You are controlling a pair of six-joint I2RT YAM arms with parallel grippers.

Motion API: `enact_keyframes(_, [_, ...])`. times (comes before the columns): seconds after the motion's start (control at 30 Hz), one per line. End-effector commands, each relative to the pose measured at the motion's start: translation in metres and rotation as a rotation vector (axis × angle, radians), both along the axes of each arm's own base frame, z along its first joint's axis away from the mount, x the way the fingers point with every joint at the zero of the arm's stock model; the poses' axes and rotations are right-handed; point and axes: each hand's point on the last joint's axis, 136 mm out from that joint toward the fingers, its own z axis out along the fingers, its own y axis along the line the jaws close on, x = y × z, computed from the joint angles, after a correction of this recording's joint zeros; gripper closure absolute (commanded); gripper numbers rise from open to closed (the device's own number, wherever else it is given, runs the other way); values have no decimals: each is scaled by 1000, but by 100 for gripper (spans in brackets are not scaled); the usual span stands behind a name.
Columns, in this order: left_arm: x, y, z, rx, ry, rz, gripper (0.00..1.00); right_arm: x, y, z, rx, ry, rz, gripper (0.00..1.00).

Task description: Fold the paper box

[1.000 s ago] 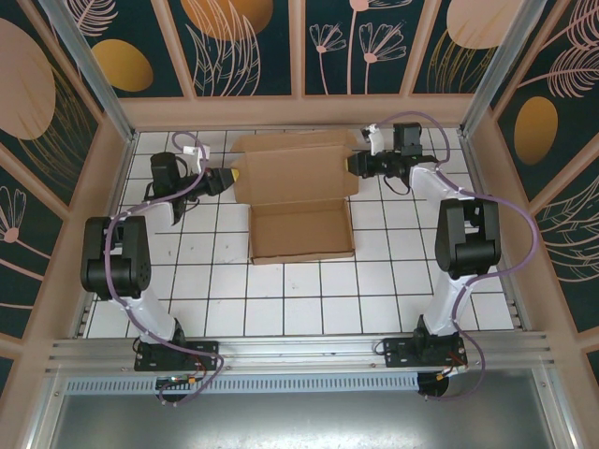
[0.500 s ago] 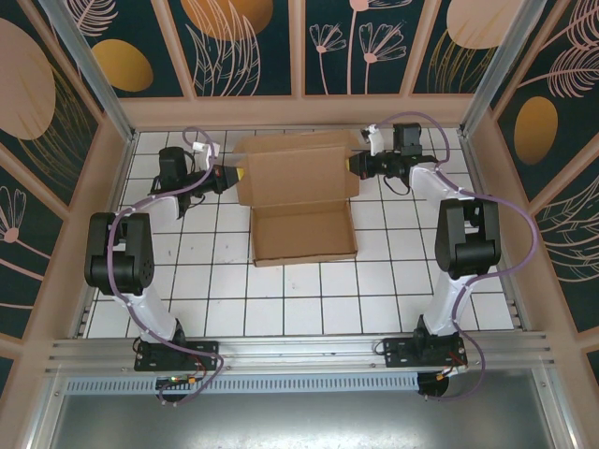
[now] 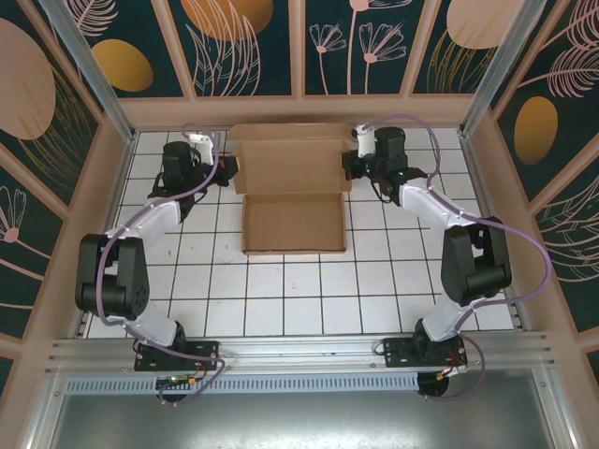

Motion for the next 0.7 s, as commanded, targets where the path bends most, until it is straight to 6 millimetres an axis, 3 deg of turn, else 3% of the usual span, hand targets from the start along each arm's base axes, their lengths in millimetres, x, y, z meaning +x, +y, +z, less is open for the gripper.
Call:
enact_keyframes(0.0, [2,-6,18,8,-57,104,100,15,-6,27,34,-52,-162,100])
enact_keyframes(0.2, [5,-23,12,-4,-53,192,100,26,-3,33,-19,-141,-399,100])
enact_keyframes(0.23, [3,-24,1,5,-39,204,100,27,1,33,-10,-159,-420,100])
enact_keyframes(0.4, [4,-28,-1,16,-121,255,100,34,12,34,32,-258,-420,100])
enact_keyframes(0.5, [5,-24,-5,-10,-142,298,100,39,12,25,62,-275,-425,100])
enact_keyframes(0.67, [-5,-34,-23,-1,-141,264,100,36,16,2,95,-265,-403,100])
